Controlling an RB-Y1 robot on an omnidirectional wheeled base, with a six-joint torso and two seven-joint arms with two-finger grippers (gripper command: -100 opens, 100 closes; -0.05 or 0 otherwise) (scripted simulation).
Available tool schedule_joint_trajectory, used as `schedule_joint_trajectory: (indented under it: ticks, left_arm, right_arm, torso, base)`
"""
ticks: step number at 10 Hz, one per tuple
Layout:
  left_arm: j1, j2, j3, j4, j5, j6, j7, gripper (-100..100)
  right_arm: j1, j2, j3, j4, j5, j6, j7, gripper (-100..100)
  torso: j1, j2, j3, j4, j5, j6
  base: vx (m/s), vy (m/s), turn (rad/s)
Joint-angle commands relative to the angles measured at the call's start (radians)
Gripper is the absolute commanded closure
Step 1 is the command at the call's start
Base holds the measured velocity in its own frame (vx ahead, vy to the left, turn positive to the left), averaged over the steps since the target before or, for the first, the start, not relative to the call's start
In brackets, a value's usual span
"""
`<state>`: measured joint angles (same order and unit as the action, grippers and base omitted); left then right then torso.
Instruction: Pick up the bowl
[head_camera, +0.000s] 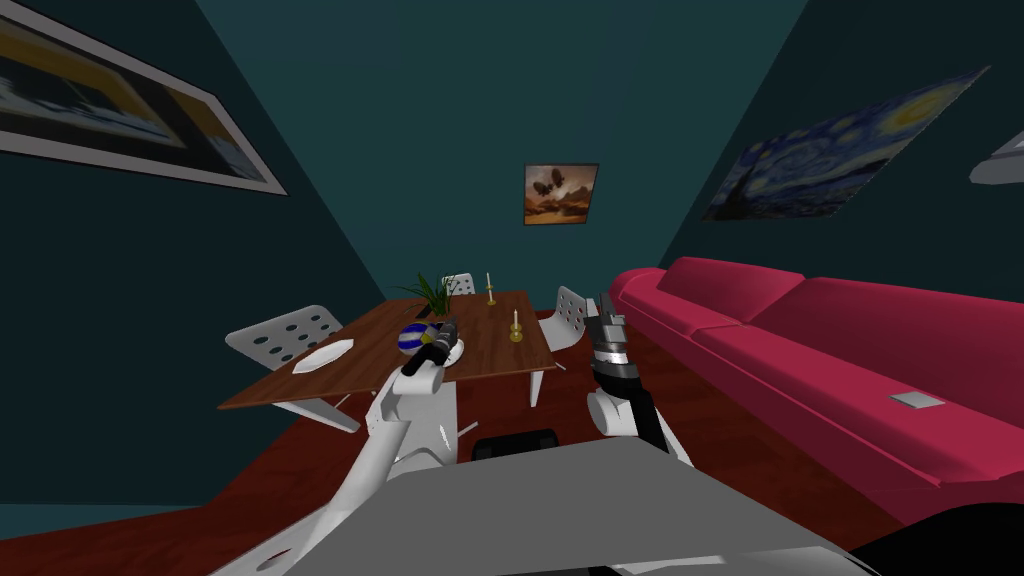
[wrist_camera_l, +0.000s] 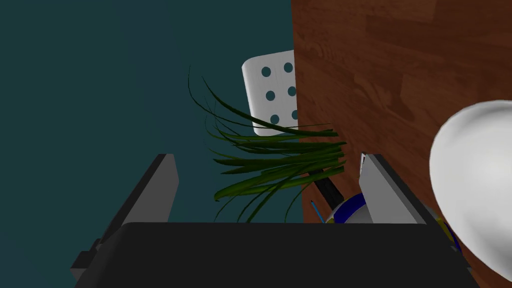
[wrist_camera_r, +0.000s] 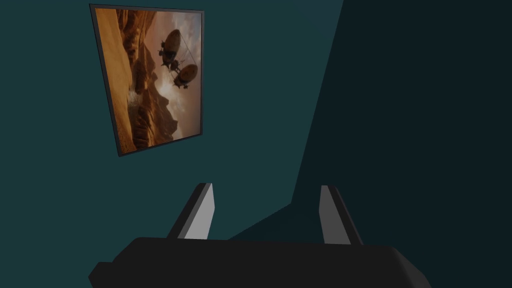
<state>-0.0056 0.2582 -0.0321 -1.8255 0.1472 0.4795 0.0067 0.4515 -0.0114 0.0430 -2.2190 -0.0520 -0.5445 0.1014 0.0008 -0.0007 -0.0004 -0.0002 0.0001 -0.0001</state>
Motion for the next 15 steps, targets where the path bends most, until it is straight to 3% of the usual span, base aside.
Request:
schedule_joint_trajectory:
  ticks: [1, 2, 4, 5, 6, 7, 8, 9, 10, 15]
  left_arm:
    - [-0.007, 0.005, 0.0, 0.015, 0.005, 0.05, -0.006, -100]
    - [-0.036, 0.015, 0.002, 0.056, 0.016, 0.08, -0.015, -100]
    - [-0.036, 0.015, 0.002, 0.056, 0.016, 0.112, -0.015, -100]
    - [-0.065, 0.024, 0.005, 0.096, 0.027, 0.153, -0.024, -100]
    - [-0.065, 0.024, 0.005, 0.096, 0.027, 0.171, -0.024, -100]
    - [-0.093, 0.033, 0.007, 0.136, 0.037, 0.206, -0.033, -100]
    - [-0.093, 0.033, 0.007, 0.136, 0.037, 0.229, -0.033, -100]
    - [-0.119, 0.04, 0.009, 0.175, 0.046, 0.257, -0.041, -100]
    - [-0.119, 0.04, 0.009, 0.175, 0.046, 0.284, -0.041, -100]
    - [-0.191, 0.058, 0.015, 0.285, 0.07, 0.425, -0.063, -100]
  right_arm:
    - [0.0, 0.0, 0.0, 0.0, 0.0, 0.0, 0.0, 0]
    - [0.0, 0.0, 0.0, 0.0, 0.0, 0.0, 0.0, 0]
    - [0.0, 0.0, 0.0, 0.0, 0.0, 0.0, 0.0, 0]
    - [0.0, 0.0, 0.0, 0.0, 0.0, 0.0, 0.0, 0]
    - [0.0, 0.0, 0.0, 0.0, 0.0, 0.0, 0.0, 0]
    - [0.0, 0.0, 0.0, 0.0, 0.0, 0.0, 0.0, 0]
    - [0.0, 0.0, 0.0, 0.0, 0.0, 0.0, 0.0, 0]
    - [0.0, 0.0, 0.0, 0.0, 0.0, 0.0, 0.0, 0]
    - [0.0, 0.0, 0.0, 0.0, 0.0, 0.0, 0.0, 0]
    - [0.0, 0.0, 0.0, 0.0, 0.0, 0.0, 0.0, 0]
  torso:
    - [0.0, 0.0, 0.0, 0.0, 0.0, 0.0]
    - [0.0, 0.0, 0.0, 0.0, 0.0, 0.0]
    - [0.0, 0.0, 0.0, 0.0, 0.0, 0.0]
    - [0.0, 0.001, 0.0, 0.0, 0.0, 0.0]
    - [0.0, 0.0, 0.0, 0.0, 0.0, 0.0]
    - [0.0, 0.0, 0.0, 0.0, 0.0, 0.0]
    - [0.0, 0.0, 0.0, 0.0, 0.0, 0.0]
    - [0.0, 0.0, 0.0, 0.0, 0.0, 0.0]
    - [0.0, 0.0, 0.0, 0.0, 0.0, 0.0]
    - [0.0, 0.0, 0.0, 0.0, 0.0, 0.0]
  base:
    - [0.003, 0.01, -0.007]
    - [0.005, 0.012, -0.003]
    - [0.002, 0.009, -0.002]
    - [0.0, 0.011, -0.007]
    - [0.001, 0.012, -0.008]
    - [0.002, 0.016, -0.007]
    - [0.003, 0.015, -0.007]
    - [0.003, 0.018, -0.008]
    - [0.004, 0.015, -0.01]
    - [0.005, 0.019, -0.011]
